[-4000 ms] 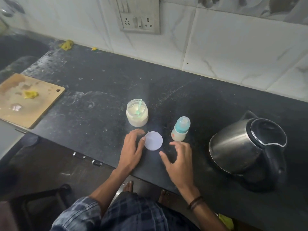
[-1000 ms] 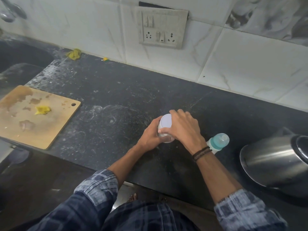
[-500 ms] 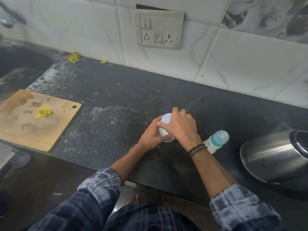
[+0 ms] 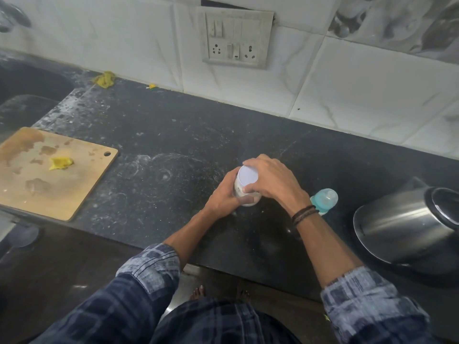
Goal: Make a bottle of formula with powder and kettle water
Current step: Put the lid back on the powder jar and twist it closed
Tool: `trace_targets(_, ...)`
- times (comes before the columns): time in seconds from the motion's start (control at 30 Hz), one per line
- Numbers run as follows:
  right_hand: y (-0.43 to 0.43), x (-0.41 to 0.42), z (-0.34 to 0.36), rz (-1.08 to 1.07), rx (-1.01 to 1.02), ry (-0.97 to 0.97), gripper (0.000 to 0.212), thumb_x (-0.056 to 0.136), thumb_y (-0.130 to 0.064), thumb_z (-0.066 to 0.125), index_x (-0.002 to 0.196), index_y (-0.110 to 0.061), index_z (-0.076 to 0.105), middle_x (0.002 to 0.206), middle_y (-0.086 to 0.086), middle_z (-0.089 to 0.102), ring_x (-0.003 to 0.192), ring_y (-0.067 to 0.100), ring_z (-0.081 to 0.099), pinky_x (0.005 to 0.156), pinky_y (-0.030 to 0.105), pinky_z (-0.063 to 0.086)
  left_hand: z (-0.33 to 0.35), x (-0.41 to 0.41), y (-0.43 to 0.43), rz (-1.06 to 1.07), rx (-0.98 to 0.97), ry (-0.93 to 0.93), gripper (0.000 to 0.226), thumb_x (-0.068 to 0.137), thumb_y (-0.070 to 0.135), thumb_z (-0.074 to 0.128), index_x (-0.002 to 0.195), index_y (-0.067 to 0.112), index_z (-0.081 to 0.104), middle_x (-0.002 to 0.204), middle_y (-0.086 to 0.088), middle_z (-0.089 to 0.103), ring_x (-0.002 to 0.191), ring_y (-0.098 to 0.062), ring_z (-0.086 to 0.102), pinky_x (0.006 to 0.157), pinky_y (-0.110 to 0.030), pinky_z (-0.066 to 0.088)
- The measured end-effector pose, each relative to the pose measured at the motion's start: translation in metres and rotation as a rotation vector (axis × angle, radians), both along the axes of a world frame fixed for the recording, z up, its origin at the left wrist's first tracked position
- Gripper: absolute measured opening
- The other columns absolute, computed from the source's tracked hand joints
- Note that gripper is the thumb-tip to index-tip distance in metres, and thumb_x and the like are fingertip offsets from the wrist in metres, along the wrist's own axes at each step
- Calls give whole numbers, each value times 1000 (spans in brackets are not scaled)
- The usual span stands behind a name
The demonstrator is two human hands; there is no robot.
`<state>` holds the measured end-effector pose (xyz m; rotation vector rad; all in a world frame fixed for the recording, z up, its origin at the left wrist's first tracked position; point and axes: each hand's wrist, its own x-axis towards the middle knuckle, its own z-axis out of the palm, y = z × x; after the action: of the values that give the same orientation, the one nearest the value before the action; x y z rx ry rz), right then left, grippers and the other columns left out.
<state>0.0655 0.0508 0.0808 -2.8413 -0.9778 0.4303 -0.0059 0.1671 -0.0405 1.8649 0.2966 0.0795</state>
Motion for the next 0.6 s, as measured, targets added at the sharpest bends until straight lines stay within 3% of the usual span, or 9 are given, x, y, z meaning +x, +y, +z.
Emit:
trace_targets(0.13, 4, -3, -3, -54, -7, -86, 71, 80, -53, 77, 140, -24, 50, 132, 5, 53, 116, 30, 56, 87, 39, 50, -1, 0, 1, 3, 6, 3, 82, 72, 38, 83, 138, 43, 34, 139, 11, 48, 123, -8, 52, 104, -36, 48)
trace_targets(0.33, 11, -6, -7, -153, -82, -167, 81, 83, -70, 65, 138, -14, 48, 131, 13, 59, 111, 32, 64, 83, 38, 54, -1, 0, 2, -8, 4, -32, 79, 76, 26, 84, 137, 43, 37, 138, 12, 48, 122, -5, 52, 106, -33, 45)
trace_targets(0.5, 14, -3, -2, -134, -91, -100, 74, 81, -61, 72, 135, -16, 49, 128, 10, 61, 108, 30, 64, 84, 38, 53, -2, 1, 3, -9, 10, -11, 83, 75, 30, 86, 141, 37, 37, 140, 10, 50, 125, -10, 52, 108, -38, 46)
trace_targets(0.6, 12, -1, 2, -92, -79, -51, 73, 78, -53, 78, 136, -20, 49, 129, 7, 59, 110, 29, 62, 87, 39, 54, -1, 2, 2, -13, 12, -7, 81, 73, 33, 84, 139, 38, 37, 137, 9, 51, 122, -12, 53, 104, -34, 47)
